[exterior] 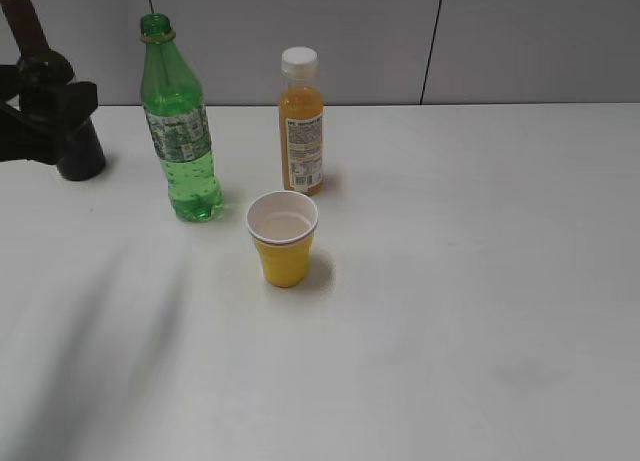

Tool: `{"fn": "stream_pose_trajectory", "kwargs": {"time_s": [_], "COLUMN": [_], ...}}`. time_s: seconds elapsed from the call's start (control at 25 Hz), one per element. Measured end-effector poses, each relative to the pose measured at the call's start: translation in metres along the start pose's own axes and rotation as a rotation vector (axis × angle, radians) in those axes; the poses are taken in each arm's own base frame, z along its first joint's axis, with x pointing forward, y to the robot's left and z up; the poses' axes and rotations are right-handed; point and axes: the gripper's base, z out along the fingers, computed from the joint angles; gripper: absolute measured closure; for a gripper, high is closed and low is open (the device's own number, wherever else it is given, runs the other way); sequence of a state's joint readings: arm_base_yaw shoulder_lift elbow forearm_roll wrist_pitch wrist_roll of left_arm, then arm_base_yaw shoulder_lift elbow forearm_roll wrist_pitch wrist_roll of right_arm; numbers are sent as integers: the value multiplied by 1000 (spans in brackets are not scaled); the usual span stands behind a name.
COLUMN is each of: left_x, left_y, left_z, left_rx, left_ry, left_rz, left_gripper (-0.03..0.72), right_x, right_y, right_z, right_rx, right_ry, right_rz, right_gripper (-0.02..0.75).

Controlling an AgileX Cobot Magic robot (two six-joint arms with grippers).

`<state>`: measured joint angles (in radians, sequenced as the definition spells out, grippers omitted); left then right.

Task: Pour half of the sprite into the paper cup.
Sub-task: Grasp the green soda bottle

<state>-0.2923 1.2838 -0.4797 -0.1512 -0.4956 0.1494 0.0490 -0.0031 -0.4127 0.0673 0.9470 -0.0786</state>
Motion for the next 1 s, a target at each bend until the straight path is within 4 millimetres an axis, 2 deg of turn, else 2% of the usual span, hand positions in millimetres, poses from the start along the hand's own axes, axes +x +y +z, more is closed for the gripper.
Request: {"fn": "stream_pose_trajectory", "kwargs": {"time_s": [0.36, 0.56, 0.76, 1.0], "left_x": [27, 48, 65, 72], "left_y": [-13, -16, -18, -19], "left_z": [26, 41, 52, 71], "left_rx": [109, 131, 136, 129], "left_ry": [-27, -25, -23, -25], "left_rz": [23, -1, -22, -32], "left_gripper": [75, 12, -4, -5], "right_x": [0, 0, 0, 0], "right_y": [0, 0, 0, 0], "right_z": [0, 0, 0, 0], "right_rx": [-2, -2, -2, -2], "right_ry": [-1, -1, -1, -1], "right_rz": [1, 1, 1, 1], "right_gripper": [146, 146, 146, 146]}}
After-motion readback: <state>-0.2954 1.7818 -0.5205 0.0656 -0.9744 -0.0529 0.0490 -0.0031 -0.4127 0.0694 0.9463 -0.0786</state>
